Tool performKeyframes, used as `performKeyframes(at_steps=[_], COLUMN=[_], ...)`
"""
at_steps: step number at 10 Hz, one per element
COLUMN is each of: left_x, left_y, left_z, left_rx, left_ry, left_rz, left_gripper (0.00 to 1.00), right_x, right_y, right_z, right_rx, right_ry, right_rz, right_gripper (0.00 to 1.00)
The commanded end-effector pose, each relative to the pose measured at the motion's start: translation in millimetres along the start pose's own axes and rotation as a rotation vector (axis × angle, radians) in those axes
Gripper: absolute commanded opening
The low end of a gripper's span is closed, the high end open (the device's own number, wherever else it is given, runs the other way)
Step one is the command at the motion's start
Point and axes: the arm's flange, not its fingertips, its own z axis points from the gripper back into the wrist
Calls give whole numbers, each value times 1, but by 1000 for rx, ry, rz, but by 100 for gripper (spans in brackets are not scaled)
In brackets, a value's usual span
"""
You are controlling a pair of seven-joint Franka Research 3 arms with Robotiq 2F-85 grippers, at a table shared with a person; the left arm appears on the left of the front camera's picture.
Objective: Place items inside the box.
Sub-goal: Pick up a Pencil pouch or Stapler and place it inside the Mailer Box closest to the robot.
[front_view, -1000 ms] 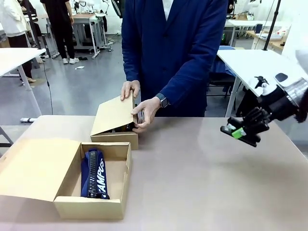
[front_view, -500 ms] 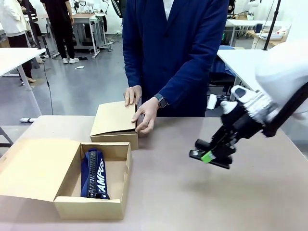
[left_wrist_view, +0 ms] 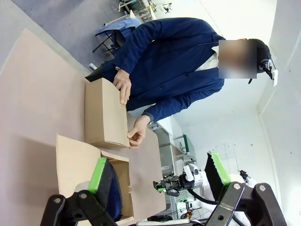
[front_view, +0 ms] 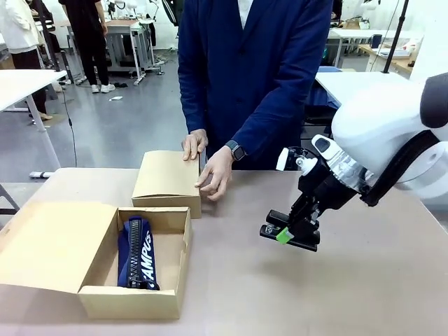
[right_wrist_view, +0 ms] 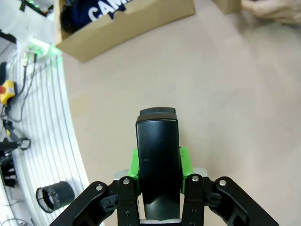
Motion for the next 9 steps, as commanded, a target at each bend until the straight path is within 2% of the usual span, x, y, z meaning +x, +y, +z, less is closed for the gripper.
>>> performKeyframes(at_steps=[1, 7, 8, 9], left_x=[0, 0, 0, 0], left_y=[0, 0, 0, 0], left_z=[-1, -1, -1, -1], left_rx=[-23, -23, -23, -23], left_ry=[-11, -11, -11, -11], left_rz=[-16, -16, -16, -16], left_gripper=[100, 100, 100, 100], right_x=[-2, -2, 1, 22], right_y=[5, 5, 2, 14], right_z=[6, 6, 4, -6], right_rx=[5, 5, 5, 32], right_ry=[-2, -2, -9, -9], right_rz=[15, 15, 6, -69], right_gripper=[0, 0, 37, 37])
